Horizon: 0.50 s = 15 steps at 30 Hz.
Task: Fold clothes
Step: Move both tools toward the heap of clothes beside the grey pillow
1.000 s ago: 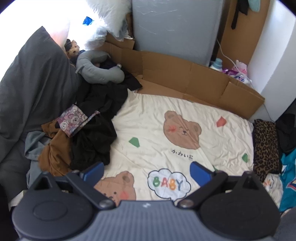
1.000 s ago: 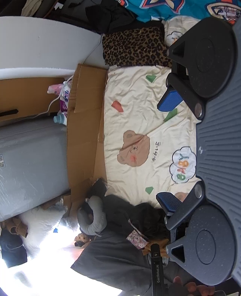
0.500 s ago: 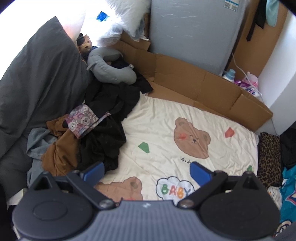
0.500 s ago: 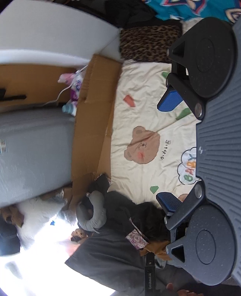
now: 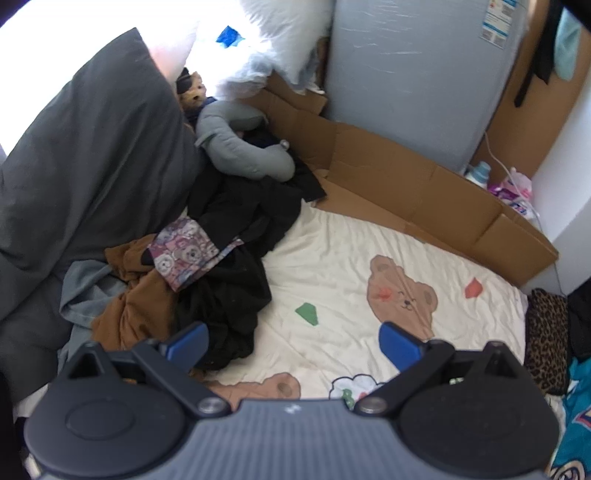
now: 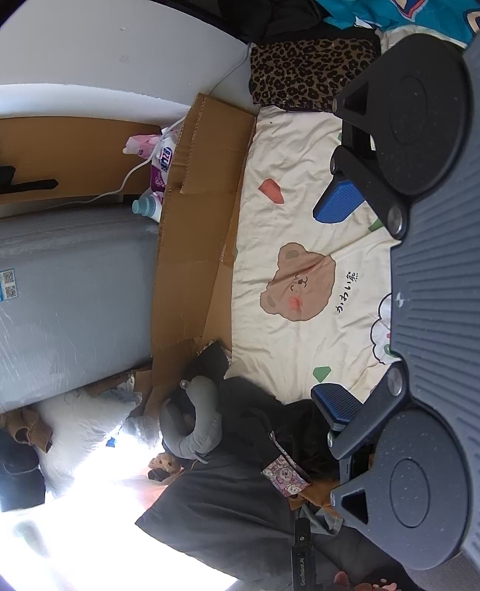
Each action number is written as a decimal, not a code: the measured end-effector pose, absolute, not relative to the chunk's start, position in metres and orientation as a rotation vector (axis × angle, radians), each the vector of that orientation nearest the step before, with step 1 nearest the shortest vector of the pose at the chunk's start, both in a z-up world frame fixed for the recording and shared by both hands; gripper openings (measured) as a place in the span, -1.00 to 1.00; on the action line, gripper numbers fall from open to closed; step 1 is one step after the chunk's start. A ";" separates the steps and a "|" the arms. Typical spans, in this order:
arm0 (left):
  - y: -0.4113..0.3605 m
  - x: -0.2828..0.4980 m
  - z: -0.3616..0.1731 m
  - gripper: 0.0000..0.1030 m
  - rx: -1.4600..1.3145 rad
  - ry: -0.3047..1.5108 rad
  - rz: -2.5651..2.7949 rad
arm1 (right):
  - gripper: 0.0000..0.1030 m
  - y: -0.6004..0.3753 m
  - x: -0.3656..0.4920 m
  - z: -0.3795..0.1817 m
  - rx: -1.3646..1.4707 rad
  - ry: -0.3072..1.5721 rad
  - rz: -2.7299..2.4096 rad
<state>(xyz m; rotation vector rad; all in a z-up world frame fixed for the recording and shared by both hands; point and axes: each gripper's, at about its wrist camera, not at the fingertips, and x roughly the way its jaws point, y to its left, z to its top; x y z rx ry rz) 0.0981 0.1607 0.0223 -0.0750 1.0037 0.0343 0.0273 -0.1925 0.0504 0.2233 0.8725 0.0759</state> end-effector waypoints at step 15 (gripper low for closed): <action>0.187 0.114 0.001 0.90 -0.099 1.014 0.078 | 0.88 -0.181 0.062 0.034 0.191 0.886 0.123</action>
